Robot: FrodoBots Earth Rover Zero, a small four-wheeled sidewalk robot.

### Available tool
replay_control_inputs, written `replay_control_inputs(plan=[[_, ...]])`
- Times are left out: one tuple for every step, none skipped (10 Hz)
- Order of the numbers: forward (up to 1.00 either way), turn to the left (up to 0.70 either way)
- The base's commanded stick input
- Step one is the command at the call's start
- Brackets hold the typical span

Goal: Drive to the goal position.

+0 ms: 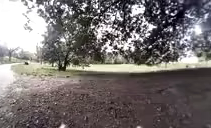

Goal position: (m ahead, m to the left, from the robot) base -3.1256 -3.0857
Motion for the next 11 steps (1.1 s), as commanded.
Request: replay_control_inputs(plan=[[0.0, -0.7], [0.0, -0.7], [0.0, -0.7], [0.0, -0.7], [0.0, -0.7], [0.0, -0.7], [0.0, -0.7], [0.0, -0.7], [0.0, -0.7], [0.0, -0.7], [0.0, -0.7]])
